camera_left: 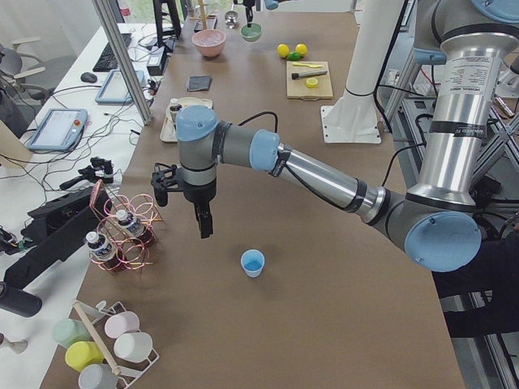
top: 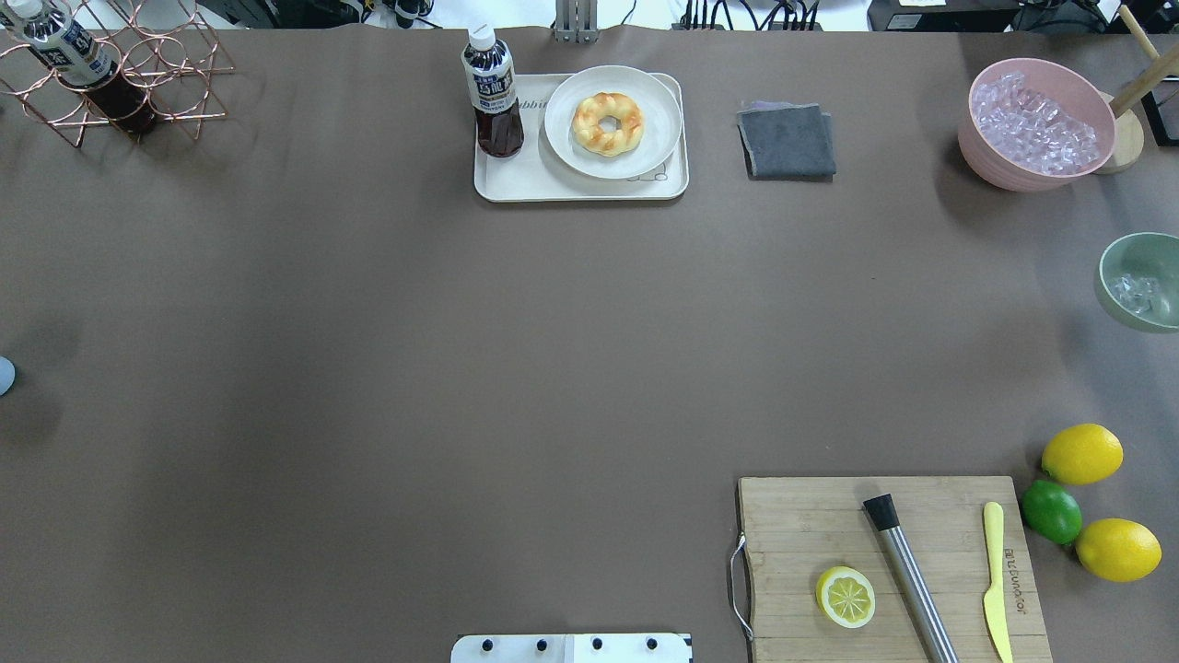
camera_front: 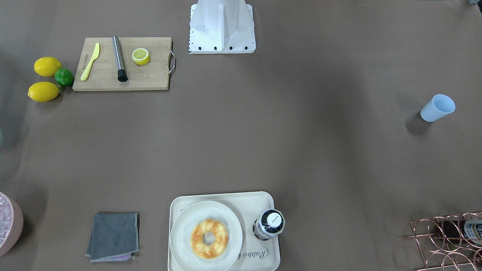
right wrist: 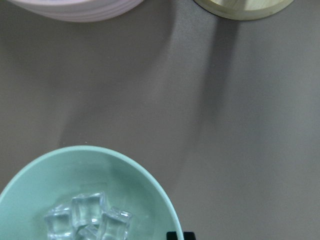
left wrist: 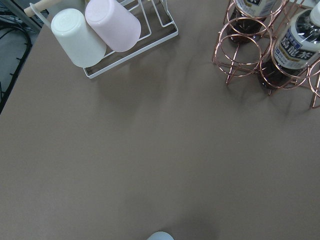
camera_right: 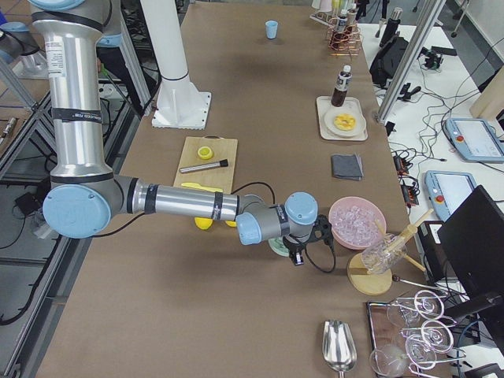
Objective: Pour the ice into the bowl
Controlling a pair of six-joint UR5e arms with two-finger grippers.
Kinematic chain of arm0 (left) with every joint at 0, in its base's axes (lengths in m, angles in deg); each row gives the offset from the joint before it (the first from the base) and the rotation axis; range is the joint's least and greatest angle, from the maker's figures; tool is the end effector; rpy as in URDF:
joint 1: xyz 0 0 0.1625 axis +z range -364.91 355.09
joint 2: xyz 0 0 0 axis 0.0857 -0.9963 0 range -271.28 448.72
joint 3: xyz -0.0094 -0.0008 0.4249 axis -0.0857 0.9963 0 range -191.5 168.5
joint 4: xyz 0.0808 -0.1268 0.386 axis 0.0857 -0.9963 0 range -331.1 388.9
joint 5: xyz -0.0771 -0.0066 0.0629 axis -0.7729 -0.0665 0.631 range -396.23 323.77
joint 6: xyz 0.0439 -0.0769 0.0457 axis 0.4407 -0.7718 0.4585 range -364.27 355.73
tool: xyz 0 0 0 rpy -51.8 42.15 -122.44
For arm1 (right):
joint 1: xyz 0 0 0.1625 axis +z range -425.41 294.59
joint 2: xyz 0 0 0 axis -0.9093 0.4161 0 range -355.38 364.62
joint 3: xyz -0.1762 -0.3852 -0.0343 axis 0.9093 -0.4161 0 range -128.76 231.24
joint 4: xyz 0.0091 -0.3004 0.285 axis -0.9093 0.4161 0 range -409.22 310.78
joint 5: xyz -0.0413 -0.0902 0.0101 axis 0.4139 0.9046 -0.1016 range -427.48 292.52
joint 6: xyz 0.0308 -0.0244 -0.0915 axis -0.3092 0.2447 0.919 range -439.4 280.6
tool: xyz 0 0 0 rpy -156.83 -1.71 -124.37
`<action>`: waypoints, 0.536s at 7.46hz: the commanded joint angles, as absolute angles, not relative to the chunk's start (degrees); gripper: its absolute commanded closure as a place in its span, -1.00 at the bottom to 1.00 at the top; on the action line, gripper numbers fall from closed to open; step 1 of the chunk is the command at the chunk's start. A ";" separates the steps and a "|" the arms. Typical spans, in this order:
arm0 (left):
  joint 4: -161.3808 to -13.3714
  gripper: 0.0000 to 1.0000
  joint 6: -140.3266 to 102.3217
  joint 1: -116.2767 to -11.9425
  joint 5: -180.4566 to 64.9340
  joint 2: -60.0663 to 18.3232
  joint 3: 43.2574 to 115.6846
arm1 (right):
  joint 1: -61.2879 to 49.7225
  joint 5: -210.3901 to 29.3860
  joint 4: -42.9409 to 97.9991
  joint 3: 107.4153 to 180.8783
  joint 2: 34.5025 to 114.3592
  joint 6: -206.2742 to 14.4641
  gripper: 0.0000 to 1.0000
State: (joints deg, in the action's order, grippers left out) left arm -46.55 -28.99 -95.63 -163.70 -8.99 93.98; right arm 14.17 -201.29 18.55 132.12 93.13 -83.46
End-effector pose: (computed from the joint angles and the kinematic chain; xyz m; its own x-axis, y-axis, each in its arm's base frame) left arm -0.0792 -0.5272 0.4924 0.7167 -0.3393 -0.6093 0.3436 0.9321 -0.1149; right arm -0.0297 -0.5176 0.6837 0.6889 -0.2341 0.6860 0.1265 0.9707 0.2043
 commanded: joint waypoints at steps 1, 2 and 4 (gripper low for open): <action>-51.95 -0.95 -15.02 -97.98 -169.08 -8.14 84.85 | 14.13 -200.55 10.85 125.19 92.78 -83.80 1.00; -53.61 -0.94 -12.73 -97.90 -169.99 -6.91 83.52 | 14.13 -200.46 10.20 124.63 92.86 -83.80 1.00; -60.81 -0.94 -6.49 -97.90 -170.26 -5.51 77.56 | 14.13 -200.72 6.53 124.10 93.74 -87.38 1.00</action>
